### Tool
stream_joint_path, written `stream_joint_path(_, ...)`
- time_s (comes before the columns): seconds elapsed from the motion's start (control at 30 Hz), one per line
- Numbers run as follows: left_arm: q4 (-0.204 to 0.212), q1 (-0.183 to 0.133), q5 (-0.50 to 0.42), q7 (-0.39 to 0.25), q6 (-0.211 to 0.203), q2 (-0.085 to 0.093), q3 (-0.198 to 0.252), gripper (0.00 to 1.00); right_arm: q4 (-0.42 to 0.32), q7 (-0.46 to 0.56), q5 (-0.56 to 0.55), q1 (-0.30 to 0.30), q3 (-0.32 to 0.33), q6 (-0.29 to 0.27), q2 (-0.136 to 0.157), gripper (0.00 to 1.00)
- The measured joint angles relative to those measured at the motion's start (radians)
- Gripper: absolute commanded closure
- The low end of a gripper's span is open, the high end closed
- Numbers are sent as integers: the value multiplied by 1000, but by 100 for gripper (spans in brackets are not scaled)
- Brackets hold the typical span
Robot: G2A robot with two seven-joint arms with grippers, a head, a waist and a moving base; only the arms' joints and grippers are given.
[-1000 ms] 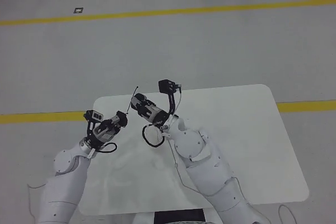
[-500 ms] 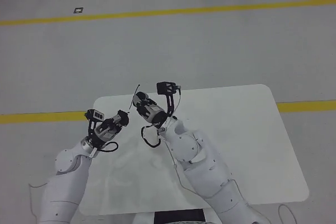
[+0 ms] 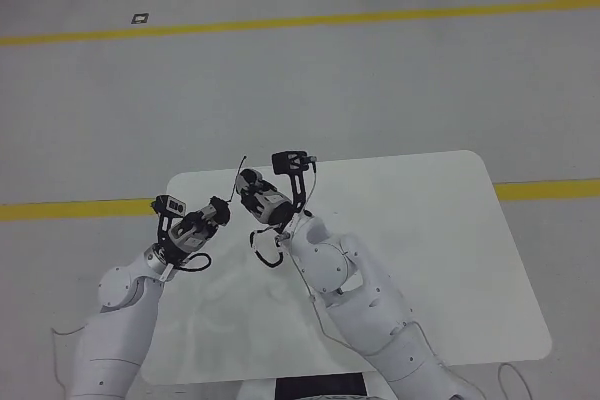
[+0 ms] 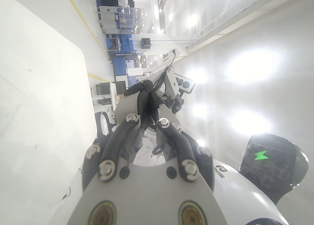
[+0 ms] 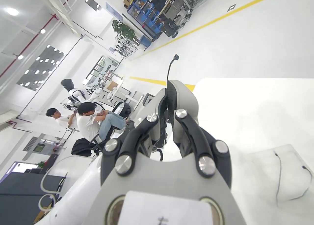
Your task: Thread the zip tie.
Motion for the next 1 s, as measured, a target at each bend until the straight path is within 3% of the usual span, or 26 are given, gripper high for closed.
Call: stream_joint_path(1.0, 0, 0, 0, 0, 0, 0, 0, 100, 9, -28, 3, 21, -27, 27, 18, 100)
